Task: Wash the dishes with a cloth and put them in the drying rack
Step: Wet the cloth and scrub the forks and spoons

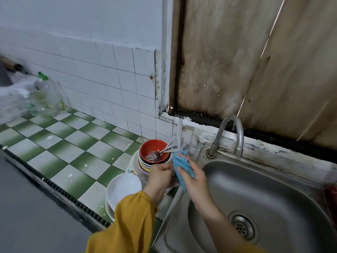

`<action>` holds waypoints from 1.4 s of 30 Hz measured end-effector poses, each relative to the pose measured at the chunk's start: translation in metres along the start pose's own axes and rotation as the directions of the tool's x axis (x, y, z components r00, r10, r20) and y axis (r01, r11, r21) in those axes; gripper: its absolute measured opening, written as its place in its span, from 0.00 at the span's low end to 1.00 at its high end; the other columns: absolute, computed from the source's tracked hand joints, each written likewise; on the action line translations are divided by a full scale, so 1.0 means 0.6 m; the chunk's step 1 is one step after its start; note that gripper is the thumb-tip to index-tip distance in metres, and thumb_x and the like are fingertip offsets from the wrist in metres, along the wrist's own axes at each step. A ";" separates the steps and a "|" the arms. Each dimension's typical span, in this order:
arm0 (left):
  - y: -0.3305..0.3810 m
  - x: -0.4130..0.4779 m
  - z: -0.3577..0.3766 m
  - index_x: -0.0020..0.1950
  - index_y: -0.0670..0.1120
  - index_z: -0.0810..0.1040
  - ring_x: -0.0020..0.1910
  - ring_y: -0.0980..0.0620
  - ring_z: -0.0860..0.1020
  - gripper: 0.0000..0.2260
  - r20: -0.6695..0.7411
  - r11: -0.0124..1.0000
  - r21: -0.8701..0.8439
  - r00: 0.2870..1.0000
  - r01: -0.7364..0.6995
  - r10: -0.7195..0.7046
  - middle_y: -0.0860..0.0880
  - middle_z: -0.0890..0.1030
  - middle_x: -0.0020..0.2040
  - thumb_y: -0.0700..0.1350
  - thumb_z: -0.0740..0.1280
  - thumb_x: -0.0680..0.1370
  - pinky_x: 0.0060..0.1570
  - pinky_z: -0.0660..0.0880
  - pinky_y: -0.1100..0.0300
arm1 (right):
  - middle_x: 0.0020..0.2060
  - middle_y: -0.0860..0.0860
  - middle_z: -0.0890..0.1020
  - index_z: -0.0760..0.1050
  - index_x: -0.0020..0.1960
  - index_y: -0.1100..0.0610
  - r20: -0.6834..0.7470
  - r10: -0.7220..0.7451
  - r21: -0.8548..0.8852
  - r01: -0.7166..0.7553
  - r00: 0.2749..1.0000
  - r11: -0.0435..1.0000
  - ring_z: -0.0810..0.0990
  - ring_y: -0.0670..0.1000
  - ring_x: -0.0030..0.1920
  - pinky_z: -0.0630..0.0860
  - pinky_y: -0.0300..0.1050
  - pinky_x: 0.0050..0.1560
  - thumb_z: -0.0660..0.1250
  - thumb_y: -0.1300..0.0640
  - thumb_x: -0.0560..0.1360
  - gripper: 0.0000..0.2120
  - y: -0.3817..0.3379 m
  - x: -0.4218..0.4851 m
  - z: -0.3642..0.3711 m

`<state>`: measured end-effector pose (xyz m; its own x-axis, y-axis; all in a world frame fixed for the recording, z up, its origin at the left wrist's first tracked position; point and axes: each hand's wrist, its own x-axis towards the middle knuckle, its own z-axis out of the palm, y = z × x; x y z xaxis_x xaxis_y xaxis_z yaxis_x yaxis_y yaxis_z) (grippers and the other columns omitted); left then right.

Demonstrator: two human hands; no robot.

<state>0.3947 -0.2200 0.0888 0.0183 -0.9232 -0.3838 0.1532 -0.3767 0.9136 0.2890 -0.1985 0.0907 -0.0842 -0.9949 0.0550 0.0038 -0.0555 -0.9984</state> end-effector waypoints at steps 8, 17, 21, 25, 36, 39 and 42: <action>0.049 -0.090 -0.030 0.44 0.35 0.81 0.28 0.48 0.82 0.11 -0.072 0.993 -0.115 0.997 -0.032 0.023 0.42 0.83 0.32 0.29 0.59 0.79 0.29 0.81 0.58 | 0.66 0.43 0.72 0.72 0.68 0.47 0.351 -0.199 -0.338 0.322 0.915 0.885 0.71 0.40 0.67 0.66 0.28 0.64 0.66 0.67 0.72 0.28 -0.025 -0.056 -0.012; 0.045 -0.138 -0.022 0.50 0.37 0.83 0.32 0.48 0.83 0.08 -0.083 0.967 0.031 0.964 -0.252 0.253 0.44 0.85 0.35 0.33 0.64 0.80 0.34 0.81 0.57 | 0.74 0.50 0.62 0.69 0.72 0.58 0.181 -0.371 -0.525 0.409 0.911 0.746 0.54 0.45 0.75 0.53 0.35 0.75 0.67 0.71 0.72 0.29 -0.039 -0.095 -0.001; 0.059 -0.139 -0.043 0.50 0.35 0.81 0.29 0.50 0.80 0.06 -0.182 0.949 0.028 0.932 -0.314 0.314 0.40 0.82 0.36 0.33 0.64 0.79 0.28 0.78 0.61 | 0.74 0.40 0.51 0.69 0.72 0.56 0.369 -0.335 -0.565 0.495 0.867 0.659 0.47 0.45 0.77 0.41 0.28 0.71 0.68 0.69 0.72 0.29 -0.030 -0.123 -0.018; 0.053 -0.157 -0.029 0.46 0.41 0.83 0.30 0.50 0.83 0.09 -0.041 0.931 0.108 0.934 -0.348 0.354 0.45 0.84 0.34 0.33 0.63 0.80 0.30 0.80 0.60 | 0.76 0.45 0.56 0.72 0.70 0.56 0.248 -0.435 -0.533 0.497 0.865 0.685 0.53 0.46 0.76 0.54 0.41 0.75 0.63 0.66 0.71 0.28 -0.045 -0.116 -0.028; 0.025 -0.157 -0.045 0.63 0.47 0.79 0.37 0.48 0.79 0.20 -0.007 0.871 0.271 0.903 -0.411 0.429 0.50 0.80 0.28 0.29 0.69 0.75 0.49 0.81 0.45 | 0.42 0.48 0.83 0.79 0.53 0.52 -0.137 0.067 0.218 -0.036 0.988 0.975 0.81 0.48 0.43 0.76 0.35 0.39 0.65 0.65 0.78 0.10 -0.060 -0.126 -0.052; 0.010 -0.177 -0.017 0.70 0.43 0.73 0.32 0.63 0.73 0.26 0.101 0.845 0.292 0.893 -0.449 0.439 0.51 0.78 0.30 0.26 0.67 0.75 0.36 0.74 0.68 | 0.44 0.53 0.83 0.77 0.54 0.53 -0.120 0.223 0.450 -0.146 0.967 0.881 0.81 0.51 0.43 0.76 0.46 0.43 0.62 0.63 0.79 0.08 -0.070 -0.126 -0.031; 0.007 -0.189 -0.002 0.75 0.49 0.65 0.38 0.66 0.77 0.32 0.134 0.841 0.290 0.890 -0.457 0.437 0.43 0.84 0.46 0.26 0.63 0.76 0.33 0.71 0.72 | 0.46 0.54 0.85 0.79 0.55 0.53 -0.018 0.224 0.331 -0.205 0.975 0.921 0.83 0.53 0.47 0.78 0.49 0.48 0.64 0.62 0.79 0.09 -0.058 -0.149 -0.020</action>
<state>0.3943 -0.1169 0.1358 -0.0496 -0.9959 0.0756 -0.1662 0.0828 0.9826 0.2844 -0.1064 0.1203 -0.0988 -0.9805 -0.1698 0.3503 0.1254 -0.9282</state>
